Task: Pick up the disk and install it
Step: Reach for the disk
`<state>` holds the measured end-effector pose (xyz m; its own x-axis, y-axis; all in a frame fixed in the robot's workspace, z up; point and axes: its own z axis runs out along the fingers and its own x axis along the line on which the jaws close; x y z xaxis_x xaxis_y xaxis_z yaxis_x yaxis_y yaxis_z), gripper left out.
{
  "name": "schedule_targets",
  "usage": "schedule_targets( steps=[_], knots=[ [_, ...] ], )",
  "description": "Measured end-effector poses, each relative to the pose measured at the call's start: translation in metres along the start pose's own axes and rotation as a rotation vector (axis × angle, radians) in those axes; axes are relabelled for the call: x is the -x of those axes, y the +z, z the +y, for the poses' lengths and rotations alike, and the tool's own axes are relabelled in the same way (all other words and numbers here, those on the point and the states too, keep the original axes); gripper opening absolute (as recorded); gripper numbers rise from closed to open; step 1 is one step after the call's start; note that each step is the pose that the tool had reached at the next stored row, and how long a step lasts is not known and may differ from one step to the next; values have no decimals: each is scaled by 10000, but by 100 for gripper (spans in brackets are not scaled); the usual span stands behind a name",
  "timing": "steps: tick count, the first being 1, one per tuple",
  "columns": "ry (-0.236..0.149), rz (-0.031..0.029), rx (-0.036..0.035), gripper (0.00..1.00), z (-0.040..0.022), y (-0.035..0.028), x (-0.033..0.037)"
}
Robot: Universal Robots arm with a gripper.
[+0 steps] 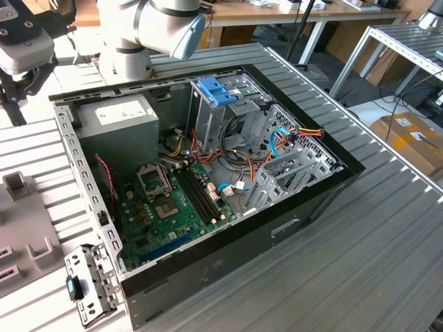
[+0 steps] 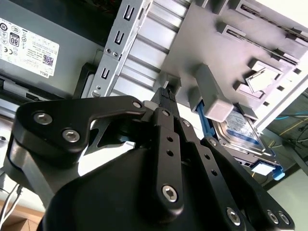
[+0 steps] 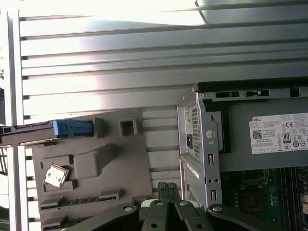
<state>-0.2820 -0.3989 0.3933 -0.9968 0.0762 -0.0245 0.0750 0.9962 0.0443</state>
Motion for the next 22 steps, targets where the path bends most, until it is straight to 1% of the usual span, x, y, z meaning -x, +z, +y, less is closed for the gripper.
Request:
schedule_targets(
  steps=[5, 7, 10, 14, 22],
  knots=[
    [1, -1, 0, 11, -6, -2, -75],
    [1, -1, 1, 11, -9, -3, -126],
    [1, 0, 0, 11, -13, -5, -181],
    [1, -1, 0, 11, -17, -6, -230],
    [1, -1, 0, 11, -30, -11, -397]
  ],
)
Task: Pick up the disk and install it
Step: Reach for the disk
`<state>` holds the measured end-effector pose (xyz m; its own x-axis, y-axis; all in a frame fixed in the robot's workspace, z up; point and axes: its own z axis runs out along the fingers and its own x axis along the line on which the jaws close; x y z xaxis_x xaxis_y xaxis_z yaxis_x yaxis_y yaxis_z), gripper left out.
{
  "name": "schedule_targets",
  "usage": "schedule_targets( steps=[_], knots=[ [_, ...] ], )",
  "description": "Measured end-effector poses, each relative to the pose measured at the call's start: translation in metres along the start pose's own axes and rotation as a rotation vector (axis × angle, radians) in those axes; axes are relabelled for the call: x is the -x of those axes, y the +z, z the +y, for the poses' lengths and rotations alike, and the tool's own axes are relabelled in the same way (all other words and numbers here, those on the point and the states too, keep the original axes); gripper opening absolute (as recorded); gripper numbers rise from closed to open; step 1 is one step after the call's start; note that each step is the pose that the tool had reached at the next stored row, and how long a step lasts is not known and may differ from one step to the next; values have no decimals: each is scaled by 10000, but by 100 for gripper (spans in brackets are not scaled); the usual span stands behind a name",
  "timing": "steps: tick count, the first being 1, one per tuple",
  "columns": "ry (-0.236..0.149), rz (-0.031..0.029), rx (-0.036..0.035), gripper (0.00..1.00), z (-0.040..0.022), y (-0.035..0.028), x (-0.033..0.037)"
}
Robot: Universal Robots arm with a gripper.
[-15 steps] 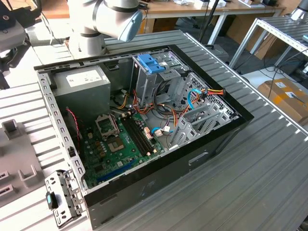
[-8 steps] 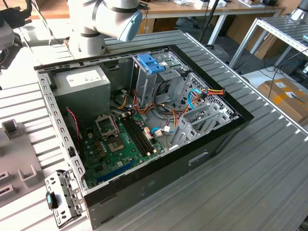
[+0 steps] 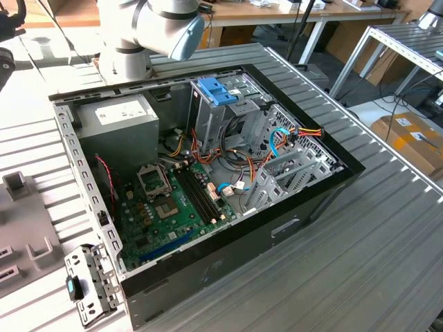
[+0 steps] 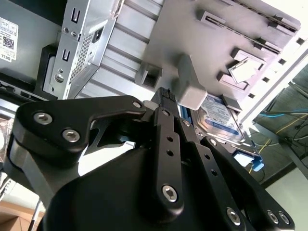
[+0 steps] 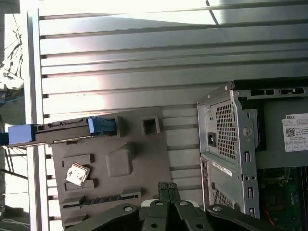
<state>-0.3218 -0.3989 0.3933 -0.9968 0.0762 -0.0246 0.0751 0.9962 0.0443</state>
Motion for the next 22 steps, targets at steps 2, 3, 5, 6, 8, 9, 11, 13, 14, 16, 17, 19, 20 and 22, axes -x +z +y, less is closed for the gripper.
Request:
schedule_targets(
  steps=[2, 3, 5, 6, 8, 9, 11, 13, 14, 16, 17, 19, 20, 22],
  knots=[
    [0, 0, 0, 11, -3, -1, -33],
    [0, -1, 0, 11, -4, -1, -51],
    [-1, -1, 0, 11, -7, -2, -87],
    [-1, -1, 0, 11, -8, -2, -99],
    [0, -1, 1, 11, -10, -3, -132],
    [0, -1, 1, 11, -11, -4, -145],
    [0, -1, 0, 11, -13, -5, -176],
    [0, 0, 0, 11, -18, -6, -233],
    [0, 0, 0, 11, -20, -7, -262],
    [0, -1, 0, 11, -23, -8, -299],
    [0, -1, 0, 11, -24, -8, -319],
    [-1, -1, 1, 11, -26, -9, -347],
    [-1, -1, 0, 11, -27, -9, -362],
    [0, 0, 0, 11, -30, -10, -393]
  ],
)
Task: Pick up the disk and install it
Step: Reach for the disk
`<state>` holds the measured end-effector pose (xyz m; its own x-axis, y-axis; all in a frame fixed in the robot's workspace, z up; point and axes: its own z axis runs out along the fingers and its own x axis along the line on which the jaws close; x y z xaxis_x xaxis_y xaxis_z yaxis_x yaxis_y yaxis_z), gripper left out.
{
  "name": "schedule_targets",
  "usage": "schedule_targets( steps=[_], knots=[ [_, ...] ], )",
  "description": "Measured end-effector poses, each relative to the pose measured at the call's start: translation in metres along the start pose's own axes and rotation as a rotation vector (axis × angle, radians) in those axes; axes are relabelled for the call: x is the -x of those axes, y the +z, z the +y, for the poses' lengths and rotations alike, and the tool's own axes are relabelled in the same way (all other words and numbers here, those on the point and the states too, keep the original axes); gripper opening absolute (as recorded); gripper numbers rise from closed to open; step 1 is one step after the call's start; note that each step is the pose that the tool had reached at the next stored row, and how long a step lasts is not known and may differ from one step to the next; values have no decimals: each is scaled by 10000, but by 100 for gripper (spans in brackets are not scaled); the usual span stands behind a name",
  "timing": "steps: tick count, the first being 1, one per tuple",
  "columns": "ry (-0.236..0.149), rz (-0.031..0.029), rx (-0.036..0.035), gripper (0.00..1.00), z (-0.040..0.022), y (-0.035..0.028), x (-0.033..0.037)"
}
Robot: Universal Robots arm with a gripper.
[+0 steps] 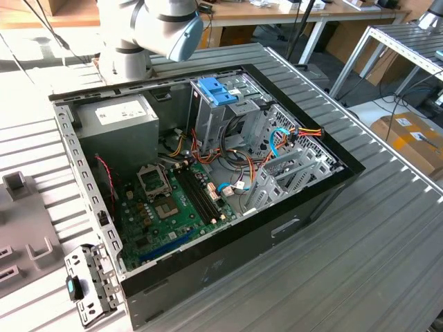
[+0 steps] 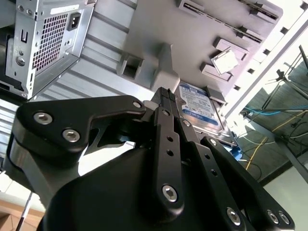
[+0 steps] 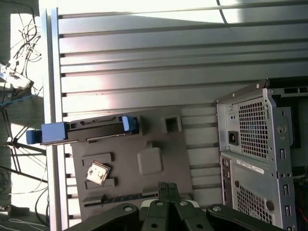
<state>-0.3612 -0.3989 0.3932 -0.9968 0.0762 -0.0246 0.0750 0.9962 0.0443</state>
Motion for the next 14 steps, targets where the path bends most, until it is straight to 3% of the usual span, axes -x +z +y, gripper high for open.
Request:
schedule_targets(
  steps=[14],
  knots=[
    [0, -1, 1, 11, -18, -6, -242]
  ],
)
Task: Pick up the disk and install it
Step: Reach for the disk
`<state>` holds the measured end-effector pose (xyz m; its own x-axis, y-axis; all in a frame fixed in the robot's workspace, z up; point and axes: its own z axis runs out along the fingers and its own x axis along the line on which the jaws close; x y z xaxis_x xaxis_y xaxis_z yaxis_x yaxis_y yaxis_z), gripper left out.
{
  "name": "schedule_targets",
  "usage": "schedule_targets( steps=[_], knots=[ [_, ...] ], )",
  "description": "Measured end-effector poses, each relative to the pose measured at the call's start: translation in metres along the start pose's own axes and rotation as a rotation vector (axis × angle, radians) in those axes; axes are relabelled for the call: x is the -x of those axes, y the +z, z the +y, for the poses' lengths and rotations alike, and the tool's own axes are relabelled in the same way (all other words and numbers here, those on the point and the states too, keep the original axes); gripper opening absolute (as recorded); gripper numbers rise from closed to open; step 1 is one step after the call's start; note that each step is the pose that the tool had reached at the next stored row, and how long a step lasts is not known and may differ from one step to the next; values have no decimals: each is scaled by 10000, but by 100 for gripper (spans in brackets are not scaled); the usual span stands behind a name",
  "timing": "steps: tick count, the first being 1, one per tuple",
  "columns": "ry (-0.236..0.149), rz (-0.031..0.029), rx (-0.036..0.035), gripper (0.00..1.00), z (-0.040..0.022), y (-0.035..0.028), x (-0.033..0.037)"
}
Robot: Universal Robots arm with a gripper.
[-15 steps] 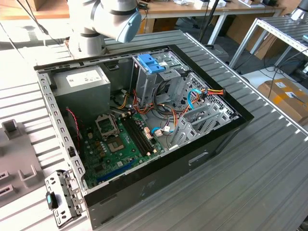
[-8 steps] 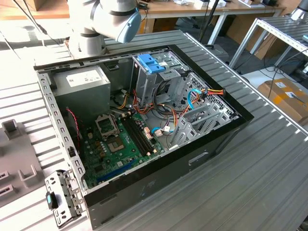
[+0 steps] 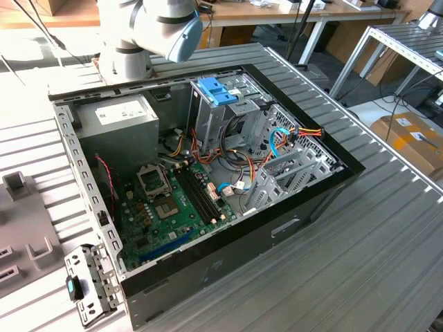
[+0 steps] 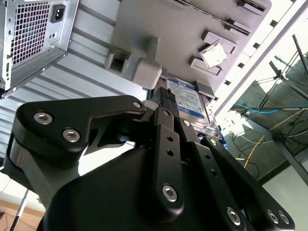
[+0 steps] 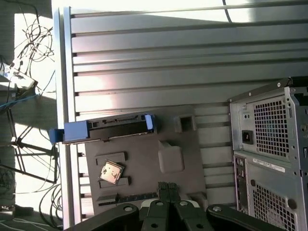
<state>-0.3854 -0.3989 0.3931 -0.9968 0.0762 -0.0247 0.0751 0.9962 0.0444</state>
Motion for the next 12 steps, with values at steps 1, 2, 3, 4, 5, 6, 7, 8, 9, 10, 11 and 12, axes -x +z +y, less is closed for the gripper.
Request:
schedule_targets(
  steps=[1, 2, 3, 4, 5, 6, 7, 8, 9, 10, 11, 12],
  knots=[
    [0, 0, 0, 11, -1, -1, -15],
    [0, 0, -1, 11, -3, -1, -36],
    [-1, 1, -1, 11, -5, -2, -61],
    [0, 1, -1, 11, -6, -3, -84],
    [0, 1, -1, 11, -8, -3, -102],
    [1, 0, 0, 11, -8, -3, -114],
    [1, 0, 0, 11, -10, -4, -135],
    [0, 1, -1, 11, -11, -5, -148],
    [1, 1, -1, 11, -12, -5, -161],
    [0, 0, -1, 11, -13, -5, -176],
    [0, 0, 0, 11, -14, -5, -188],
    [0, 0, 0, 11, -16, -6, -210]
  ],
)
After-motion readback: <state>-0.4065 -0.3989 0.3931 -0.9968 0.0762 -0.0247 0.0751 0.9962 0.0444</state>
